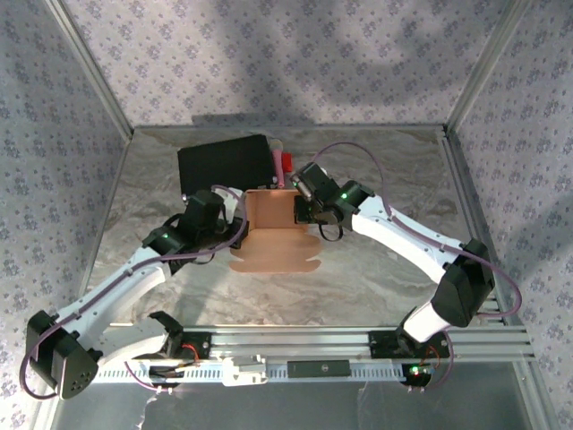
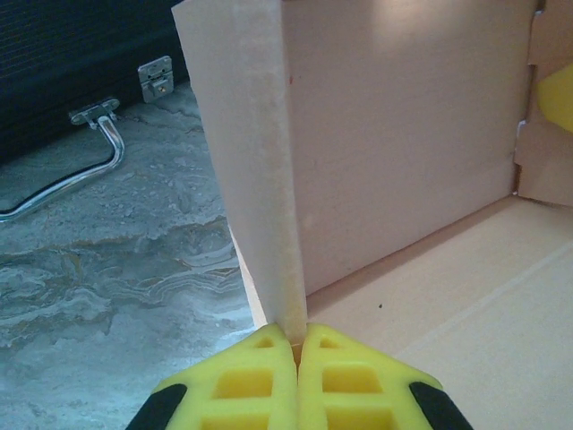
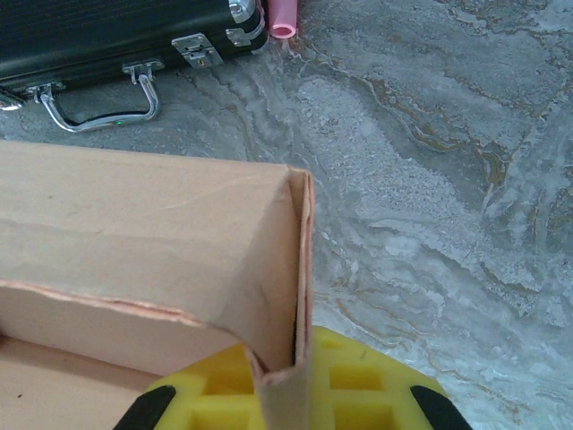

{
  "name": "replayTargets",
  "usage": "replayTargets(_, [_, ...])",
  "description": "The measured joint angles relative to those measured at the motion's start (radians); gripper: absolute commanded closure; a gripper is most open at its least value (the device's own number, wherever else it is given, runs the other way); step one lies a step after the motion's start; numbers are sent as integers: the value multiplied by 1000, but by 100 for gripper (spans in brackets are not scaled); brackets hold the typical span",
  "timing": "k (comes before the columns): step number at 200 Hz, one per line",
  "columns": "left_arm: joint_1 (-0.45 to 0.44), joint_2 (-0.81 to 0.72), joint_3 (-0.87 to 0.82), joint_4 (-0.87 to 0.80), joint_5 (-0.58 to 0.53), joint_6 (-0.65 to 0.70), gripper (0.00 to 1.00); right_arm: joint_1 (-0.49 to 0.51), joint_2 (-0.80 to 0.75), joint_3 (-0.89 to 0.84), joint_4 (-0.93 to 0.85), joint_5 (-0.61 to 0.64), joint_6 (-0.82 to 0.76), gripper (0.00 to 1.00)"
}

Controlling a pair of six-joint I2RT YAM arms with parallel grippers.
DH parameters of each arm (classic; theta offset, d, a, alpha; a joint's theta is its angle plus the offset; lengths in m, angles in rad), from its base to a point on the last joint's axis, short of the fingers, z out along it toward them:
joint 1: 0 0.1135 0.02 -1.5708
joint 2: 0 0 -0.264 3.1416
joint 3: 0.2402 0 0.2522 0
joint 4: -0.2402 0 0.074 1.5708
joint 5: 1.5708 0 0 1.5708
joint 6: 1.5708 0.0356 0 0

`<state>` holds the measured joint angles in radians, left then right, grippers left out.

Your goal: Fold the paper box

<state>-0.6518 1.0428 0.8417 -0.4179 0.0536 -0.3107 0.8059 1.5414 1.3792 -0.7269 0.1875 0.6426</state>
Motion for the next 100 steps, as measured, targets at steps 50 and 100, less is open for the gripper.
replayTargets(50, [-52,10,2,2,-83,0,100,2,5,0,-4,11,0,100])
replayTargets(100, [-206,14,45,-43,-347,-5,100,18,13,14,-5,52,1,100])
